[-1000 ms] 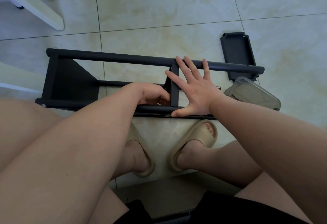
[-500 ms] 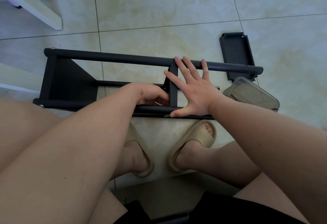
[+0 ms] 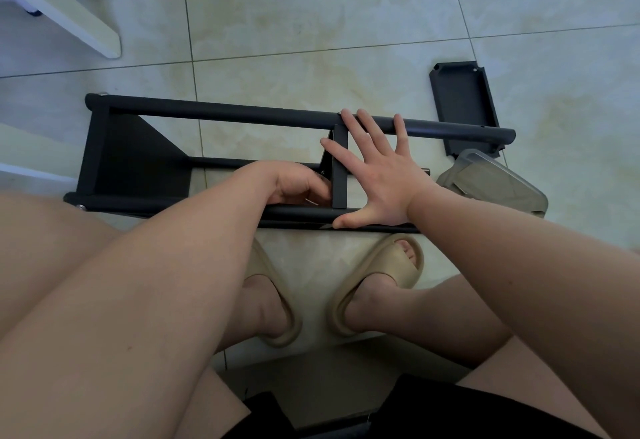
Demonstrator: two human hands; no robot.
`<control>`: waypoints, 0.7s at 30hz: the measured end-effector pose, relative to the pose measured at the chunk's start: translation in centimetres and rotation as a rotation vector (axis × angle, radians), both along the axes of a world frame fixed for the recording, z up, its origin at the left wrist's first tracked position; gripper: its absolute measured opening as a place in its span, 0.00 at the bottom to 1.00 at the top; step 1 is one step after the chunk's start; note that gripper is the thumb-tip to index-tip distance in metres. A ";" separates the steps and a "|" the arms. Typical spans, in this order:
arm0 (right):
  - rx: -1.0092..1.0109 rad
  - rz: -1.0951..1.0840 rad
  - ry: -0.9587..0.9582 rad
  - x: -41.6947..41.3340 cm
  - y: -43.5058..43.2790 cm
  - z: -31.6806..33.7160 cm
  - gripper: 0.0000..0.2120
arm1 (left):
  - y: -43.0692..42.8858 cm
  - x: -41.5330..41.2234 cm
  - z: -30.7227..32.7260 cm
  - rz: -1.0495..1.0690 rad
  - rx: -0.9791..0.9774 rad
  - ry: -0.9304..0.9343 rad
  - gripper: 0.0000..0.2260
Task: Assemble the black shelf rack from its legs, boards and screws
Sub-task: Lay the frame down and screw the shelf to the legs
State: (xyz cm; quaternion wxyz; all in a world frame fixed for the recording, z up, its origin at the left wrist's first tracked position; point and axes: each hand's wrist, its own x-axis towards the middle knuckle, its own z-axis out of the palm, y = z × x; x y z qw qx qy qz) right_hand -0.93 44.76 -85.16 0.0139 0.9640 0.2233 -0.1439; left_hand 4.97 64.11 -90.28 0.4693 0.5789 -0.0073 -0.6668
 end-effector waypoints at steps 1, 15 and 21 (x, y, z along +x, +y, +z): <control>0.002 -0.001 0.001 0.0 0.0 0.0 0.58 | 0.0 0.0 0.0 0.006 -0.002 -0.005 0.18; 0.016 0.005 -0.007 0.0 0.0 -0.1 0.58 | 0.0 -0.2 0.4 -0.046 0.033 -0.007 0.13; 0.012 0.004 -0.010 0.0 -0.1 -0.2 0.58 | -0.3 -0.2 0.4 -0.047 0.092 -0.048 0.22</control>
